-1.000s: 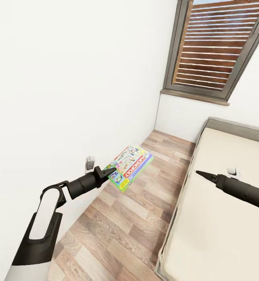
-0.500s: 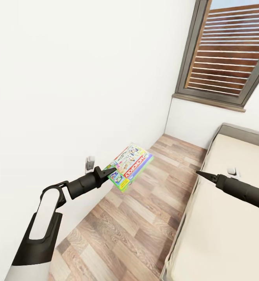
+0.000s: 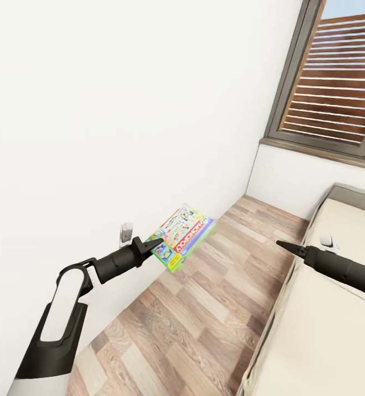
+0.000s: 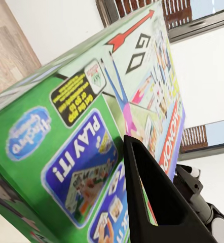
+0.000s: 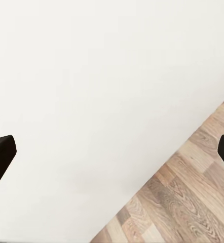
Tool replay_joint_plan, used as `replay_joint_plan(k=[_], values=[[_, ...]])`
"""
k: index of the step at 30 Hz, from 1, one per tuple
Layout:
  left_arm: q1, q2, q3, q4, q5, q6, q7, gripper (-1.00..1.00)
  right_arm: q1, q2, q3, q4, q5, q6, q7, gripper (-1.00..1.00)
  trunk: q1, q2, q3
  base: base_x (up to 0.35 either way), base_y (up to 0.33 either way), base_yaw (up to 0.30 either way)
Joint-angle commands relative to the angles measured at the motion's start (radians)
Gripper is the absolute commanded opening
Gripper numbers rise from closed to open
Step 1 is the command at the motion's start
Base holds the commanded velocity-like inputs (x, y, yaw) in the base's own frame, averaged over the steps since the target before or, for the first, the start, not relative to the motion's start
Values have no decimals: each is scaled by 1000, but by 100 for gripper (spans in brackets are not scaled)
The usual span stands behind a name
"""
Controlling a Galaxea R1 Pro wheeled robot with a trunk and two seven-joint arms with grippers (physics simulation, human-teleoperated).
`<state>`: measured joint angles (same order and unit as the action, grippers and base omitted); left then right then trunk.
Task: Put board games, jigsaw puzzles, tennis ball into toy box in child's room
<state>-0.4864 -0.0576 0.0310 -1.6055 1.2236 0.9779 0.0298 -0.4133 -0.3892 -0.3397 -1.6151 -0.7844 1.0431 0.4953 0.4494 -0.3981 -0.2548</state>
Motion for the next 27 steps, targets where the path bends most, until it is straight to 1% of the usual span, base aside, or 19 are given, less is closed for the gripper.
replay_joint_plan(k=[1,5,10,27], values=[[3,-1,2,0,1,2,1,-100,-1,0,-1,0,8,4,10,100,1,-2,0,0,0,191],[12,-1,2,0,-3,-9,2,-100,-1,0,-1,0,8,4,9,100,1,-2,5,-34,0,191],[13,-1,1,1,-5,-16,6,-100,-1,0,-1,0,8,4,9,100,1,-2,12,-166,0,191],[12,1,0,4,-10,-19,14,-100,-1,0,-1,0,8,4,9,100,1,-2,36,-284,0,191]])
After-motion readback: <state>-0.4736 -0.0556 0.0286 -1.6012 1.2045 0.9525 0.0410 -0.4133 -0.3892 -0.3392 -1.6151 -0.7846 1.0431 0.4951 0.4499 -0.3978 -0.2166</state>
